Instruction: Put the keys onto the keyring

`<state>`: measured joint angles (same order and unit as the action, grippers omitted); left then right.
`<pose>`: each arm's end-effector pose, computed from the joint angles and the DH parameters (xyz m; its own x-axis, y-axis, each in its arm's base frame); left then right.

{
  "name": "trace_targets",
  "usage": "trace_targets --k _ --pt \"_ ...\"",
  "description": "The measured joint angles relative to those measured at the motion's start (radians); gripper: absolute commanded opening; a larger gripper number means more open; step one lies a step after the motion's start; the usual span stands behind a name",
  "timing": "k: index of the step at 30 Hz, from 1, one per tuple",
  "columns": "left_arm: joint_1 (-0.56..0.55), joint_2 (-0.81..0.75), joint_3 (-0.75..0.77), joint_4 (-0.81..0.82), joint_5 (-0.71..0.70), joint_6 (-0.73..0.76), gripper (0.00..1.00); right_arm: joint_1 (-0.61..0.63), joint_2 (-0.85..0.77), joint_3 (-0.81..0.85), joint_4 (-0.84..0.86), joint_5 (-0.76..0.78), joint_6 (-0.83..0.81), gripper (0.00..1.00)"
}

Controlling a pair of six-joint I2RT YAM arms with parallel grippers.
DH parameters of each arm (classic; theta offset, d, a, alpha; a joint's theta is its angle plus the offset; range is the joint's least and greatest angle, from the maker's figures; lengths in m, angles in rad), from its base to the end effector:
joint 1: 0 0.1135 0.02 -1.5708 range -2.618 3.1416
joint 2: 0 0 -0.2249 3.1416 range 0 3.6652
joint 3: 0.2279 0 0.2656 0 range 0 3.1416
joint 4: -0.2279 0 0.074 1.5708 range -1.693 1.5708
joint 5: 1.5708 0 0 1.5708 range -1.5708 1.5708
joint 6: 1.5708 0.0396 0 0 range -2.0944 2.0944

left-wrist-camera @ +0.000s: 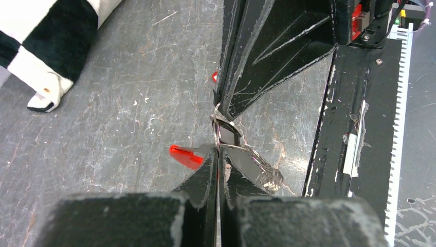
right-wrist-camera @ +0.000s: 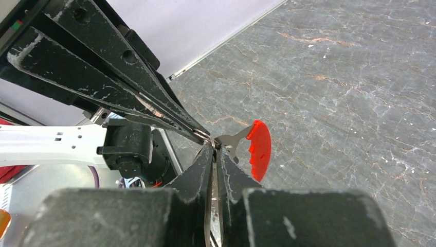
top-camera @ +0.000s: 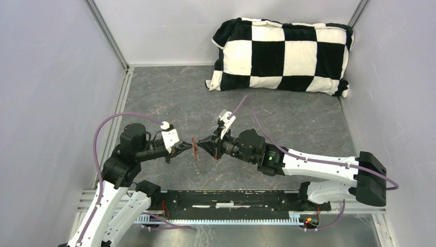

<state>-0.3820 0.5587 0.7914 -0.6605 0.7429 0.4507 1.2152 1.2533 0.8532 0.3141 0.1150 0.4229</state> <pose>0.1395 -0.0849 0.3080 0.0218 0.3370 -0.9413 0.9289 0.3413 0.1437 0.1172 0.3025 0.2719 -0.3931 0.1125 -0.9126 -0.8006 0.4462 0.3999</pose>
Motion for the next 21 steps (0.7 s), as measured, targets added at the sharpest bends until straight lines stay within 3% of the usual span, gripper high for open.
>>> trace_targets --k 14,21 --pt "0.000 -0.013 0.000 0.001 0.072 0.063 0.02 -0.022 -0.019 0.002 -0.071 -0.056 -0.036 0.40" --pt "0.000 -0.010 0.000 -0.047 0.109 0.118 0.02 -0.049 -0.054 0.071 -0.198 -0.191 -0.255 0.55"
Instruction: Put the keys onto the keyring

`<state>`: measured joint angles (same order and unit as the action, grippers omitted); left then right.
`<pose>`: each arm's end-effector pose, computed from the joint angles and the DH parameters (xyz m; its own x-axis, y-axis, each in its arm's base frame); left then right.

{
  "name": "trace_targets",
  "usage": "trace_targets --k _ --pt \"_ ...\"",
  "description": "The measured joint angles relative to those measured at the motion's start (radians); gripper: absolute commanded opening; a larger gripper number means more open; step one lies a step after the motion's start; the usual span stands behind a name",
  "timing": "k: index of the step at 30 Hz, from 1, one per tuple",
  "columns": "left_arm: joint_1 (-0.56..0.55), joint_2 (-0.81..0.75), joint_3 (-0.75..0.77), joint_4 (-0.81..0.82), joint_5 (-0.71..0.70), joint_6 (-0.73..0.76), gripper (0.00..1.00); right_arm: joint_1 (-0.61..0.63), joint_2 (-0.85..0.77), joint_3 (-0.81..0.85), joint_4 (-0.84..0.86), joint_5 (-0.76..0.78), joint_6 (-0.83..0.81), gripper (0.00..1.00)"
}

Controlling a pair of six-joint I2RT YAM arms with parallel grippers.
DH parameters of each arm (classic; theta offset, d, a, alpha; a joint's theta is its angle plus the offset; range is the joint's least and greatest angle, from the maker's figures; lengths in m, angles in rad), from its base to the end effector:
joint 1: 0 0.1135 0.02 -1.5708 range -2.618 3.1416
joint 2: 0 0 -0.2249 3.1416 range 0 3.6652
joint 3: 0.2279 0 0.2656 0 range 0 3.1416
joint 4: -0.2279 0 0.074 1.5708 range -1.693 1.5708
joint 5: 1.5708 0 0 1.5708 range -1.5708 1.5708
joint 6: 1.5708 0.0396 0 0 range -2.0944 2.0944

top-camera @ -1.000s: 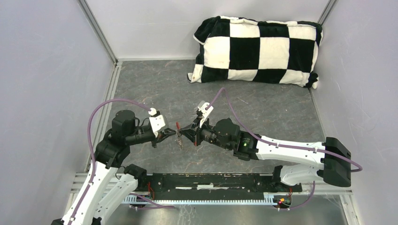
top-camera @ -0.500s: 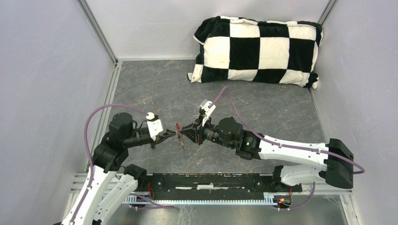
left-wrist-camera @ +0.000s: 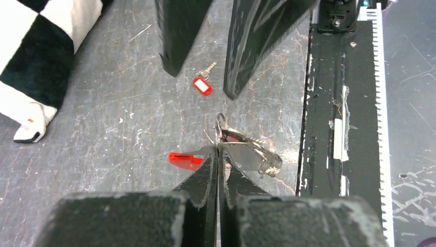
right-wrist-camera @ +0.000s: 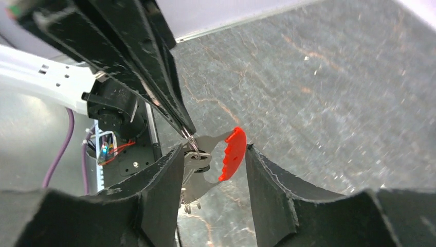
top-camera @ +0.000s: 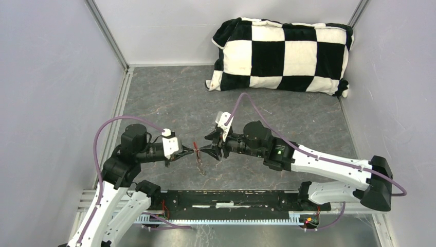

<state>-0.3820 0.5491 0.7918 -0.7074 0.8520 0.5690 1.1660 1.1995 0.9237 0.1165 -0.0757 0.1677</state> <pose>0.1321 -0.0852 0.3065 0.1183 0.3348 -0.9348 0.9568 0.2134 0.1975 0.1216 0.2914 0.2924 -0.2195 -0.0897 -0.9715 -0.9223 0.3439 0.1766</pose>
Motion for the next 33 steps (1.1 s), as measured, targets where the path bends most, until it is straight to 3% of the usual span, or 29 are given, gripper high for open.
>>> trace_targets --k 6,13,33 --pt "0.000 0.008 0.009 -0.034 0.042 0.042 0.02 -0.012 -0.050 0.055 -0.051 -0.146 -0.204 0.56" --pt "0.000 0.008 0.030 -0.052 0.090 0.060 0.02 -0.025 -0.018 0.086 -0.073 -0.305 -0.324 0.54" --pt "0.000 0.007 0.066 -0.077 0.127 0.092 0.02 -0.069 0.098 0.161 -0.119 -0.489 -0.383 0.32"
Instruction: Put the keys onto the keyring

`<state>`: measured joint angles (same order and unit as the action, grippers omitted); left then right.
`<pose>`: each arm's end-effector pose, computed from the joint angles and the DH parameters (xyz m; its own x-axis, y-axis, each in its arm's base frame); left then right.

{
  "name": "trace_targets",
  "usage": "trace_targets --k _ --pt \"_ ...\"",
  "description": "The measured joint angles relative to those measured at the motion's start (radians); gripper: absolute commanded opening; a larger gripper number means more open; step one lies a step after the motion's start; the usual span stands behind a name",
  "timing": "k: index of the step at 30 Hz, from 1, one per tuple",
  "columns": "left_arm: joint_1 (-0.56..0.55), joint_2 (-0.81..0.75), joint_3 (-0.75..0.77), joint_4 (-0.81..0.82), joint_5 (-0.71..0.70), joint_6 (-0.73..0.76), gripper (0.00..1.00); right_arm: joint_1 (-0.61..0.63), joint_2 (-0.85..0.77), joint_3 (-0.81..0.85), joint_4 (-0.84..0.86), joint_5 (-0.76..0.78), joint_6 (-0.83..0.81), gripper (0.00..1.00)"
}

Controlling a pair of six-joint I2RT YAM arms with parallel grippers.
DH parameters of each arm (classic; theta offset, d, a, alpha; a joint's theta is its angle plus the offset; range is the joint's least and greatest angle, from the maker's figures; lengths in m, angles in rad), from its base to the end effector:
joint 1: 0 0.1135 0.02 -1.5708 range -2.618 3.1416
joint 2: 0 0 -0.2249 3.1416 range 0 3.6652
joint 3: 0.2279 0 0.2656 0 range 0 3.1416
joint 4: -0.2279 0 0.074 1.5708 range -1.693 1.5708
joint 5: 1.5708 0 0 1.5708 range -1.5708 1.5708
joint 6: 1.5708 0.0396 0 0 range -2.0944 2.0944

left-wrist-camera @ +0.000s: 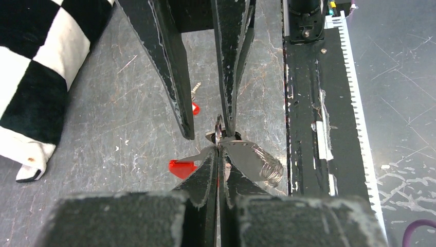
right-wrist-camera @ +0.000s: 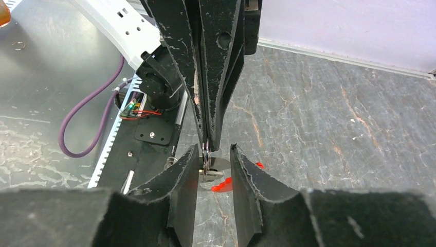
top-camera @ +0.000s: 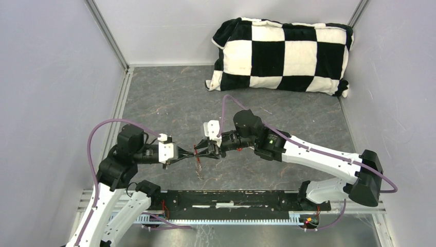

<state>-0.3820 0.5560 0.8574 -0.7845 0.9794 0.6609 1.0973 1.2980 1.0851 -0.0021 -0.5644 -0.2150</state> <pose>0.1207 -0.0839 0.3217 0.2060 0.2860 -0.9358 0.9672 0.0858 0.2392 0.1316 0.3033 0.3111 0.1162 -0.1685 -0.9788 -0.9882 -0.1185 -0.0969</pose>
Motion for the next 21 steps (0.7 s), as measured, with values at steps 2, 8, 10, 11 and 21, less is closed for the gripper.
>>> trace_targets --k 2,8,10,11,21 --pt "0.000 -0.002 0.001 -0.001 0.000 0.004 0.02 -0.002 0.011 0.009 -0.011 -0.010 0.000 0.23" --pt "0.000 -0.003 0.001 -0.007 -0.003 0.017 0.02 -0.006 0.029 0.041 -0.065 -0.036 -0.006 0.00" --pt "0.000 -0.003 0.001 -0.006 -0.004 0.017 0.06 -0.006 0.032 0.053 -0.082 -0.037 -0.010 0.00" --pt "0.000 -0.003 0.001 -0.006 -0.006 0.018 0.11 -0.006 0.035 0.060 -0.093 -0.037 -0.011 0.00" --pt "0.000 0.069 0.018 -0.053 -0.036 0.061 0.31 -0.012 0.148 0.242 -0.296 -0.026 -0.037 0.00"
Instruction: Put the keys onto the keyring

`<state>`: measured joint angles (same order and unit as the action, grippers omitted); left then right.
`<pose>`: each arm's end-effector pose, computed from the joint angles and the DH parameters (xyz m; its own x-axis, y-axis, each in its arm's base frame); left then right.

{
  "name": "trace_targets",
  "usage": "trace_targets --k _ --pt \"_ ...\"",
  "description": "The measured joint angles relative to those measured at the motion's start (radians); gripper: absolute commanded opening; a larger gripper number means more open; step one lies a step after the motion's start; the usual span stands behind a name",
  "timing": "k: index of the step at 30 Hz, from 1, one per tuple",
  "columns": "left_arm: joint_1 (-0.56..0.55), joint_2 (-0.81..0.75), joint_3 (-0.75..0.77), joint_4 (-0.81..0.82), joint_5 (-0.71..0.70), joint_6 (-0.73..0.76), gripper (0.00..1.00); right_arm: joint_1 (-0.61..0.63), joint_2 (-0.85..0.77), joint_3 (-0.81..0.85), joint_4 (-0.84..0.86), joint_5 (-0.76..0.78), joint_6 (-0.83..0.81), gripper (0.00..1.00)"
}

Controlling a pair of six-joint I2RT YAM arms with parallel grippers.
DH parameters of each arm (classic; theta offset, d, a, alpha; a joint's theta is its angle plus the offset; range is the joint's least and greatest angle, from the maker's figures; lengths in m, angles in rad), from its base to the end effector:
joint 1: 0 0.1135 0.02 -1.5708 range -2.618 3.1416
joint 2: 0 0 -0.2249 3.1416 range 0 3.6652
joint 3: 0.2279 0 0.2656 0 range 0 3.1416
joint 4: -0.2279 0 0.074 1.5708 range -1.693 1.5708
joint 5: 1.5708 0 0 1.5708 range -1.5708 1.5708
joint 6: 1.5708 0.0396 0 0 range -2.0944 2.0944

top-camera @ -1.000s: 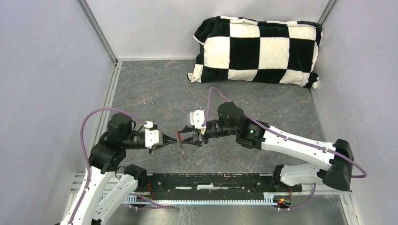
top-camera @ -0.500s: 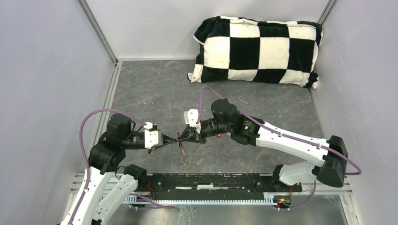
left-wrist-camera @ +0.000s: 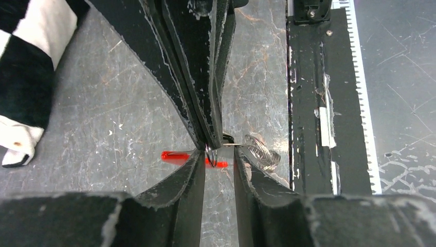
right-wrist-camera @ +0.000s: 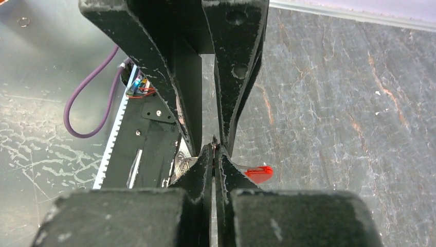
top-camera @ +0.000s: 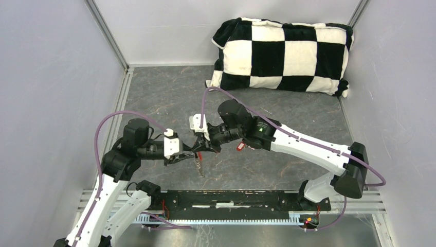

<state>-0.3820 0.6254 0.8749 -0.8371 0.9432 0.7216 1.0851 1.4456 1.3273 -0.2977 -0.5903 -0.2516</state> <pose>0.1314 -0.0873 0.3133 0.1714 0.3492 -0.9213 0.9735 0.0840 0.2129 0.1456 0.3231 0.3225 0.0594 -0.3306 -0.9419 -0.9887 -0.1494 -0.0099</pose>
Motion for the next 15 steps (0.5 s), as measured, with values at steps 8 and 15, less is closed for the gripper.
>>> trace_targets --k 8,15 --pt "0.000 0.056 0.028 -0.057 0.000 0.063 0.24 0.015 0.046 0.079 -0.121 0.029 -0.038 0.00" --pt "0.000 0.056 0.052 -0.113 -0.009 0.121 0.16 0.039 0.095 0.174 -0.227 0.066 -0.079 0.00"
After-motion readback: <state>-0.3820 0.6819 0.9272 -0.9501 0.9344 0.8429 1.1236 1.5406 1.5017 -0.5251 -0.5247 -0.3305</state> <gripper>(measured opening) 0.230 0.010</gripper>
